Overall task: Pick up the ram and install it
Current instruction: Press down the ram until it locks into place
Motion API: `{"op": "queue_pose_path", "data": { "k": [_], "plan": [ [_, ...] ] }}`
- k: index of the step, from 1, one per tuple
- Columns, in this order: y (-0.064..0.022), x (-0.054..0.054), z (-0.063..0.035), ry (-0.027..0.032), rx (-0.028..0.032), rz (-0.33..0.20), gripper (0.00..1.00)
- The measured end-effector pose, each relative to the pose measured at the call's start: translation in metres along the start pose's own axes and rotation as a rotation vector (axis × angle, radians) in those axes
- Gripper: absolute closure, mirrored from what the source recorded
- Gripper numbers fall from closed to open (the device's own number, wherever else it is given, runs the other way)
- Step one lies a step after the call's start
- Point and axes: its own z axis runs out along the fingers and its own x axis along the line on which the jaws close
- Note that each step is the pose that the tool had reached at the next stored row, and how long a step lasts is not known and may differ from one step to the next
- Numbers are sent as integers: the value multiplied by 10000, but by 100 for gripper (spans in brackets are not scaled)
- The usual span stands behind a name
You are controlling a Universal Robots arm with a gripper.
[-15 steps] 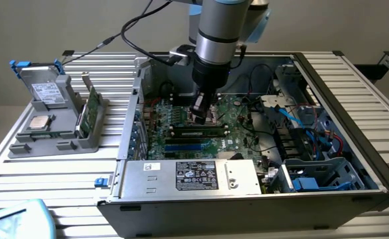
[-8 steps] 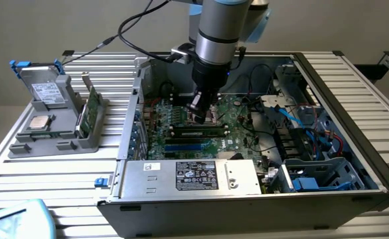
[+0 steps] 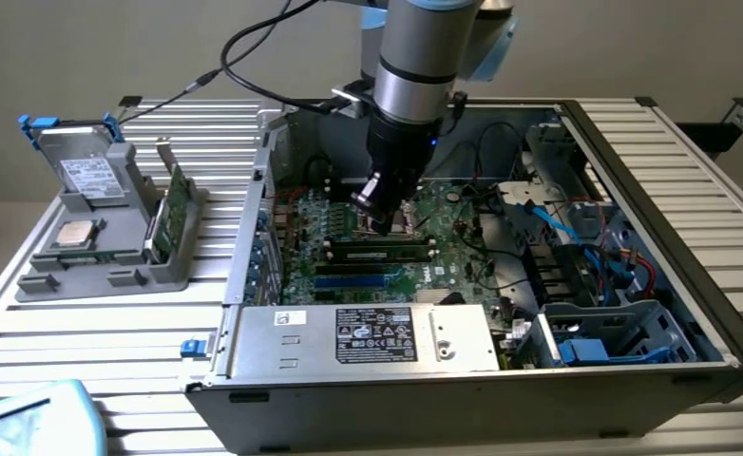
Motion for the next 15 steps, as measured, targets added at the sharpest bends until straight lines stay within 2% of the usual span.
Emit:
{"op": "queue_pose_path", "data": {
  "k": [15],
  "plan": [
    [0, 0, 0, -182, -208, 2406, 89]
  ]
}}
